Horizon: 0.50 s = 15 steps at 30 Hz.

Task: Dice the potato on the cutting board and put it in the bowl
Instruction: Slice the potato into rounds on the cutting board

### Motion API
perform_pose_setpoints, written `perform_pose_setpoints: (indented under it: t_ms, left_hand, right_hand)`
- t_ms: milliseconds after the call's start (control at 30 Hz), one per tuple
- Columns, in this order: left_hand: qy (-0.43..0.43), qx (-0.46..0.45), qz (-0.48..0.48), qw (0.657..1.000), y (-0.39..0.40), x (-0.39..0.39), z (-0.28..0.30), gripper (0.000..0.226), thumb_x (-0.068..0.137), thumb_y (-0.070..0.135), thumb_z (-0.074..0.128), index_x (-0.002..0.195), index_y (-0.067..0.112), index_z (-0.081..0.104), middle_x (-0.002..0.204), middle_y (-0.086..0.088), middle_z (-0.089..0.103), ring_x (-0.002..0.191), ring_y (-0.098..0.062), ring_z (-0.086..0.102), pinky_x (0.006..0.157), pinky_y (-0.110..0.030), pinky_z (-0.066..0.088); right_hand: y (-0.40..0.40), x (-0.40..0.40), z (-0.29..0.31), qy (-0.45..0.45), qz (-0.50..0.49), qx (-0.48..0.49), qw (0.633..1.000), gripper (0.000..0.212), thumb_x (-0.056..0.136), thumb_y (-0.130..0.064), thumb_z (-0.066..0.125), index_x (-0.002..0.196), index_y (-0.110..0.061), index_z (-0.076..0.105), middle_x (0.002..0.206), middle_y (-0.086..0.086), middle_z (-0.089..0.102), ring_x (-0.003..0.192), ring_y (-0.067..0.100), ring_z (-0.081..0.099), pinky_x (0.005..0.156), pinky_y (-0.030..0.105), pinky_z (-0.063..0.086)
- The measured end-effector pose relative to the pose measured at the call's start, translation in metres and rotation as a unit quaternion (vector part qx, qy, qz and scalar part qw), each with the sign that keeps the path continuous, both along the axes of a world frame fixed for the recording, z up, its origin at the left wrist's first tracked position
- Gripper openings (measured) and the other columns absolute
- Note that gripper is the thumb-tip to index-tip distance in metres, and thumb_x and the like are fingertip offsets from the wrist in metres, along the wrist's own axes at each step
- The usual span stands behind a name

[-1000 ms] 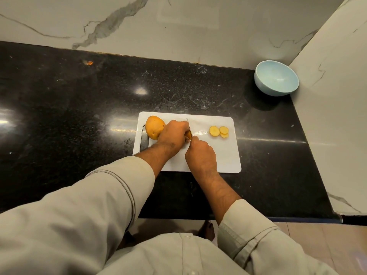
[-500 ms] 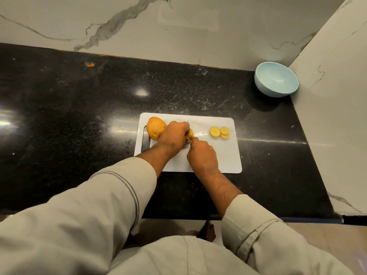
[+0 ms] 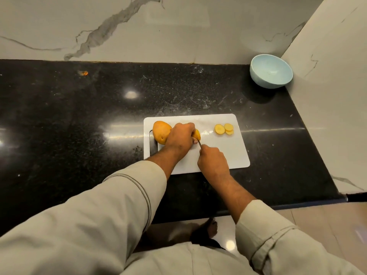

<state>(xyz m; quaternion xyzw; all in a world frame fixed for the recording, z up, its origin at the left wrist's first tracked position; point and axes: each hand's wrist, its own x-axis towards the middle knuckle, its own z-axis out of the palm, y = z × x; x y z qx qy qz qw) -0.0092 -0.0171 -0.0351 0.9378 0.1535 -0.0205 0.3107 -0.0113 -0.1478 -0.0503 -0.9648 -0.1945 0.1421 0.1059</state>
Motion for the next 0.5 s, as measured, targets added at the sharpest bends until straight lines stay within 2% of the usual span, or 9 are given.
perform_pose_setpoints:
  t_ms: [133, 267, 367, 500]
  left_hand:
    - [0.010, -0.011, 0.005, 1.000, -0.002, 0.002, 0.002, 0.018, 0.087, 0.011, 0.066, 0.080, 0.020, 0.052, 0.089, -0.006, 0.067, 0.078, -0.017, 0.056, 0.067, -0.027, 0.042]
    - [0.030, -0.005, 0.019, 0.999, -0.002, 0.002, 0.004, 0.012, 0.087, 0.015, 0.067, 0.090, 0.017, 0.056, 0.091, -0.006, 0.064, 0.083, -0.020, 0.057, 0.073, -0.030, 0.047]
    - [0.044, -0.023, 0.017, 0.999, 0.000, 0.003, 0.007, 0.017, 0.083, 0.013, 0.072, 0.087, 0.017, 0.056, 0.091, -0.003, 0.066, 0.081, -0.017, 0.057, 0.072, -0.028, 0.047]
    - [0.049, -0.018, 0.030, 0.998, -0.001, 0.004, 0.007, 0.016, 0.083, 0.013, 0.072, 0.089, 0.018, 0.057, 0.090, -0.001, 0.065, 0.078, -0.014, 0.057, 0.072, -0.027, 0.048]
  right_hand:
    - [-0.017, -0.012, 0.000, 0.014, 0.026, -0.018, 0.999, 0.016, 0.100, -0.022, 0.043, 0.107, -0.012, 0.053, 0.097, 0.009, 0.064, 0.080, 0.024, 0.062, 0.067, 0.029, 0.047]
    - [-0.041, -0.012, 0.004, -0.006, 0.049, -0.024, 0.999, 0.018, 0.100, -0.025, 0.042, 0.104, -0.013, 0.055, 0.094, 0.006, 0.065, 0.077, 0.022, 0.063, 0.067, 0.029, 0.049]
    - [-0.053, -0.007, 0.008, -0.028, 0.039, 0.014, 0.999, 0.021, 0.101, -0.025, 0.040, 0.101, -0.012, 0.057, 0.088, 0.006, 0.067, 0.072, 0.020, 0.062, 0.063, 0.028, 0.048]
    - [-0.039, 0.003, 0.013, -0.051, 0.037, 0.076, 0.995, 0.025, 0.101, -0.026, 0.041, 0.110, -0.012, 0.059, 0.090, 0.005, 0.068, 0.074, 0.019, 0.063, 0.069, 0.030, 0.055]
